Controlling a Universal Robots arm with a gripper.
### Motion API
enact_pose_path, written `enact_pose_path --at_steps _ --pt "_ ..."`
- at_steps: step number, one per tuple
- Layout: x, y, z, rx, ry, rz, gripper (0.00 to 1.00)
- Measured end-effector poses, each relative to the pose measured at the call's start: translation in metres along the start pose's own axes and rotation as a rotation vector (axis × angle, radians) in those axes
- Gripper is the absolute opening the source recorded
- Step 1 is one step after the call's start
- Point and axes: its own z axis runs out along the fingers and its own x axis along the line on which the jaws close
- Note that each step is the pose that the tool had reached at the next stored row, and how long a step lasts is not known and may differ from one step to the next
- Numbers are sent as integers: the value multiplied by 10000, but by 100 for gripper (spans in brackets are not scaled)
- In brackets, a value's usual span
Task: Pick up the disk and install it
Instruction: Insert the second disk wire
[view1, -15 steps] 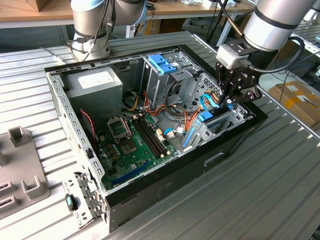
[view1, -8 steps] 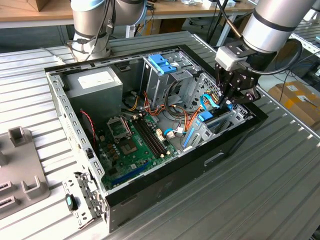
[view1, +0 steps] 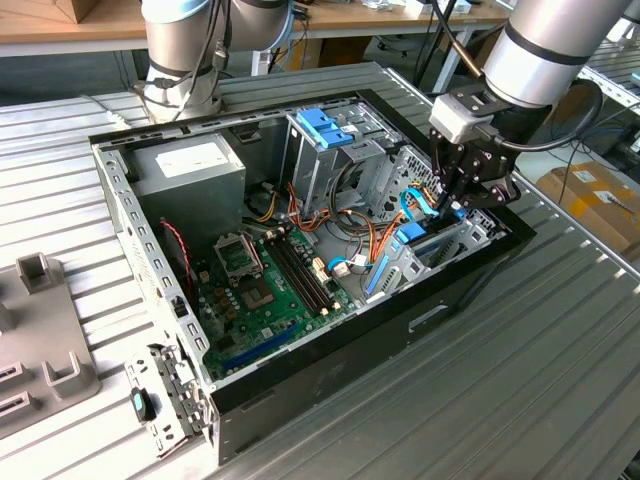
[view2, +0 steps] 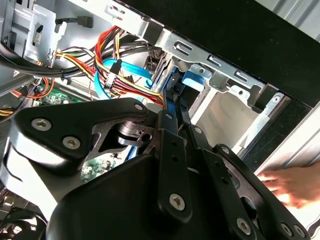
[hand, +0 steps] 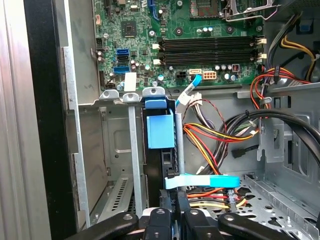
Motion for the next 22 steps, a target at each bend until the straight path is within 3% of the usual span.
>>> enact_pose_path --at_steps 4,7,9,13,16,19,22 --pt "0 1 6 0 -11 1 17" --pt "0 0 2 0 -1 0 30" --pt "0 0 -11 0 5 0 30" --pt "-6 -12 -217 0 1 0 30" --pt "-8 -18 -321 0 1 1 30" --pt "-10 -23 -401 0 -1 0 30" --pt "-10 -23 -411 0 -4 0 30"
